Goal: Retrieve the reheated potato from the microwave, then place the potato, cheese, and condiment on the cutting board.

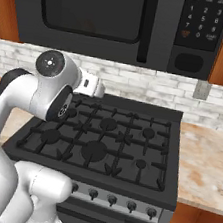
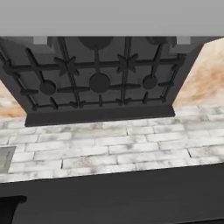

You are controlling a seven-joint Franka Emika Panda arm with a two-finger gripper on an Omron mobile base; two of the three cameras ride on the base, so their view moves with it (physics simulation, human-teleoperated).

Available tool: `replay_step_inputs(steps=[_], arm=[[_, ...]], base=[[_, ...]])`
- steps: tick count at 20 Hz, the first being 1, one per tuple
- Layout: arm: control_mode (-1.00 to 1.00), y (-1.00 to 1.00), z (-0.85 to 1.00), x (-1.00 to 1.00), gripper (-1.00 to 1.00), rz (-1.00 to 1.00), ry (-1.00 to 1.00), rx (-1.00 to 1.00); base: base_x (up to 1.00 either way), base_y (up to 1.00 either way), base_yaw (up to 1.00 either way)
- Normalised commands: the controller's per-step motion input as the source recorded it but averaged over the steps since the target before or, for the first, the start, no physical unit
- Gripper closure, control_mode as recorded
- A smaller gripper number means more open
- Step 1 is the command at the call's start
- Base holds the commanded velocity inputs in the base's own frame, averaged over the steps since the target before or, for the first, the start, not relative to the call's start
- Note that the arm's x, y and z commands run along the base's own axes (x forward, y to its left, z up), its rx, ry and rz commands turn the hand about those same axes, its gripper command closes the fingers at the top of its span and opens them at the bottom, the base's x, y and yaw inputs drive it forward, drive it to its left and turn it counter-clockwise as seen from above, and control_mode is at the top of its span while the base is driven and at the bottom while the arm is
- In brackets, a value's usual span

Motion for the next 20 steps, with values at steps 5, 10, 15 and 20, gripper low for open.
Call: replay_step_inputs(steps=[5, 10, 15, 20], arm=[[-1.00, -0.35, 0.46, -0.06, -1.00, -0.02, 0.00, 0.00], [-1.00, -0.39, 0.44, -0.12, -1.00, -0.04, -0.01, 0.00], [-1.00, -0.43, 0.41, -0.15, -1.00, -0.02, -0.03, 0.00], [-1.00, -0.33, 0.37, -0.01, -1.00, -0.04, -0.06, 0.00]], base=[[0.00, 0.00, 0.00], [0.00, 0.00, 0.00], [0.00, 0.00, 0.00], [0.00, 0.00, 0.00]])
